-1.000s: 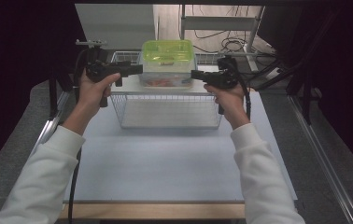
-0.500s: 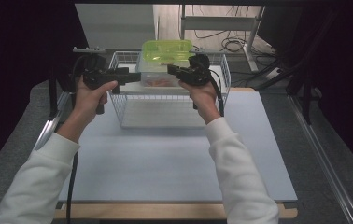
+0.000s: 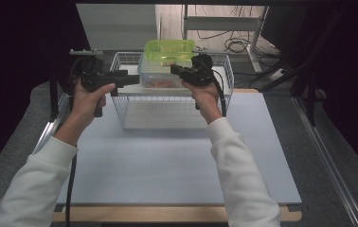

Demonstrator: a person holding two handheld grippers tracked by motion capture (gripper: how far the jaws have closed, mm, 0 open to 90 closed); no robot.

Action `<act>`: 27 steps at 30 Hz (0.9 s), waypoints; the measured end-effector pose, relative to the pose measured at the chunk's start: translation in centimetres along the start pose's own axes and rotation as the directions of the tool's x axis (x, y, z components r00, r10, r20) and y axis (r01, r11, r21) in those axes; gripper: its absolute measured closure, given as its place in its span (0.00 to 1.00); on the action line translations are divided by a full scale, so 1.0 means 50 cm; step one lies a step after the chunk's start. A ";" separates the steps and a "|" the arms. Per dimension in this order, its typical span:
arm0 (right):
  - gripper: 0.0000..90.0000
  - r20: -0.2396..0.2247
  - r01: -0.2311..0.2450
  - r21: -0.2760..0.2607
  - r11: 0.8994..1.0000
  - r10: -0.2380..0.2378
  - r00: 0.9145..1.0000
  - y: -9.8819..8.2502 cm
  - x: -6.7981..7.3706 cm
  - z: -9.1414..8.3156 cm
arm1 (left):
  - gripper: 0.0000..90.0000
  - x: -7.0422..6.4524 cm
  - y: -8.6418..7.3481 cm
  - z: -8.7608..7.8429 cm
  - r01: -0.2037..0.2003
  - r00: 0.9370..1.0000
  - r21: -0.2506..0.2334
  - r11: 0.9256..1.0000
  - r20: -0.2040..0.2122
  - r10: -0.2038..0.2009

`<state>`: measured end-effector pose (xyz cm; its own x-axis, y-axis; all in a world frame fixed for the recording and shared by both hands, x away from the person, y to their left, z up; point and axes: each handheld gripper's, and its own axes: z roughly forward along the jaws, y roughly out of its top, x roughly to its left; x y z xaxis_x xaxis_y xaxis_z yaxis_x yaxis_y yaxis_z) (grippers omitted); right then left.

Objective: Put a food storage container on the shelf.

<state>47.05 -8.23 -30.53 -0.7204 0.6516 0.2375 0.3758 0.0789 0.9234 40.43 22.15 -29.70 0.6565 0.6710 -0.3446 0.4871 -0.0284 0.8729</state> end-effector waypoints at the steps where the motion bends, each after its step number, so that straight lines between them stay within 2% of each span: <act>1: 0.99 -0.004 -0.003 -0.004 1.000 0.003 1.000 0.000 0.000 -0.002 | 0.30 -0.001 -0.001 0.000 0.000 1.000 -0.002 1.000 0.003 0.000; 7: 0.99 -0.020 0.005 -0.011 1.000 -0.005 1.000 -0.004 0.001 -0.025 | 0.29 -0.012 -0.015 -0.001 -0.003 1.000 0.004 1.000 0.013 0.003; 10: 0.99 -0.032 0.002 -0.011 1.000 -0.002 0.999 -0.018 -0.002 -0.045 | 0.29 -0.020 -0.030 -0.005 -0.009 1.000 0.008 1.000 0.015 0.009; 12: 0.99 -0.046 -0.001 -0.007 1.000 0.000 0.999 -0.037 -0.003 -0.063 | 0.29 -0.025 -0.048 -0.012 -0.010 1.000 0.007 1.000 0.023 0.010; 16: 0.97 -0.082 0.005 0.010 1.000 -0.004 0.997 -0.098 -0.004 -0.109 | 0.29 -0.037 -0.091 -0.028 -0.012 1.000 0.013 1.000 0.026 0.012; 19: 0.84 -0.107 0.006 0.023 1.000 -0.003 0.994 -0.155 -0.006 -0.149 | 0.28 -0.044 -0.144 -0.040 -0.019 1.000 0.030 0.999 0.020 0.018; 21: 0.70 -0.112 0.002 0.028 1.000 0.001 0.994 -0.192 -0.008 -0.177 | 0.27 -0.046 -0.176 -0.045 -0.020 1.000 0.037 0.999 0.022 0.019; 23: 0.63 -0.116 0.001 0.035 0.999 0.004 0.993 -0.228 -0.014 -0.210 | 0.27 -0.046 -0.216 -0.046 -0.023 1.000 0.045 0.999 0.022 0.022; 27: 0.51 -0.083 -0.008 0.048 0.999 0.012 0.996 -0.290 -0.029 -0.253 | 0.26 -0.050 -0.282 -0.037 -0.044 0.999 0.075 0.996 0.013 0.043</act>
<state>35.26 -19.88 -40.46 -0.7617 0.5875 0.2733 0.4094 0.1094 0.9058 30.85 22.22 -40.49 0.6843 0.6596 -0.3110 0.4995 -0.1133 0.8589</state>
